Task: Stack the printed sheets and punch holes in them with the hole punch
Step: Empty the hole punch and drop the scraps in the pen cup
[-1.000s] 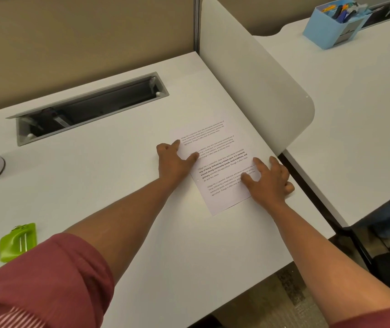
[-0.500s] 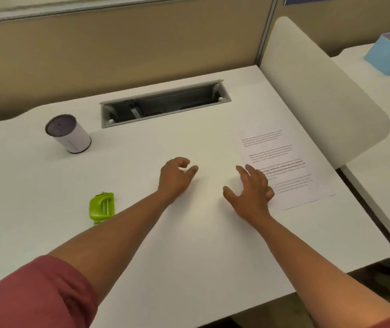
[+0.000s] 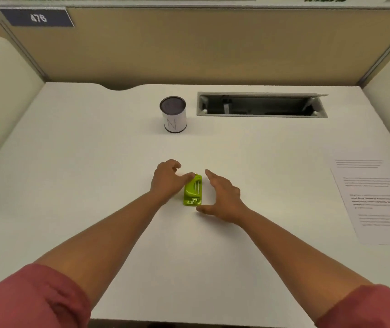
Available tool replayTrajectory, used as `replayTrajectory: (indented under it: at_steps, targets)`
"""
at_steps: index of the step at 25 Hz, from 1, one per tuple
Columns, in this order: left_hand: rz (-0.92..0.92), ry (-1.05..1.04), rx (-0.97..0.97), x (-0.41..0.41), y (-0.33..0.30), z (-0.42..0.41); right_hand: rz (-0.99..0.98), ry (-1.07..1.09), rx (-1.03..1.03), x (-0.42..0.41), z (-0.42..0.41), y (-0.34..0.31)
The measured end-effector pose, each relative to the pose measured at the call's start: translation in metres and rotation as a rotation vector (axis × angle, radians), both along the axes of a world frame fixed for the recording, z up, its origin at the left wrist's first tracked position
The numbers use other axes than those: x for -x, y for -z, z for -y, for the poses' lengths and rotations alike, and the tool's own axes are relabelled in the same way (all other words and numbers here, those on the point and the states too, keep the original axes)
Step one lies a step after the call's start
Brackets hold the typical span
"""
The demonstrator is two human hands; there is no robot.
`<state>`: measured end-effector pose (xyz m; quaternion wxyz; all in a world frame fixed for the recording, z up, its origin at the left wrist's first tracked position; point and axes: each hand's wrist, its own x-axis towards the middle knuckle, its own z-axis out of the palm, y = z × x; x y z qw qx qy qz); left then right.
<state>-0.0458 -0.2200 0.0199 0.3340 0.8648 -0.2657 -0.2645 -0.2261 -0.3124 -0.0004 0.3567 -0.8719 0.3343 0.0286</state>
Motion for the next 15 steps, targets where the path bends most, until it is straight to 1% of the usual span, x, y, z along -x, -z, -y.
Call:
replayTrajectory:
  at_steps: [3, 5, 8, 13, 15]
  targets:
    - [-0.134, 0.005, -0.063, -0.008, 0.006, -0.003, -0.012, 0.0, -0.035, -0.022, -0.002, 0.004]
    - [-0.177, 0.013, -0.073, -0.01, 0.006, -0.002, -0.022, 0.0, -0.018, -0.027, -0.001, 0.007]
    - [-0.172, 0.063, -0.141, -0.01, 0.005, 0.002, -0.027, -0.001, -0.012, -0.029, 0.001, 0.008]
    - [-0.127, 0.192, -0.374, -0.011, -0.004, 0.019, -0.052, -0.004, -0.013, -0.034, 0.003, 0.005]
    - [-0.163, 0.208, -0.416, -0.013, -0.003, 0.025, -0.06, -0.001, -0.015, -0.034, 0.003, 0.006]
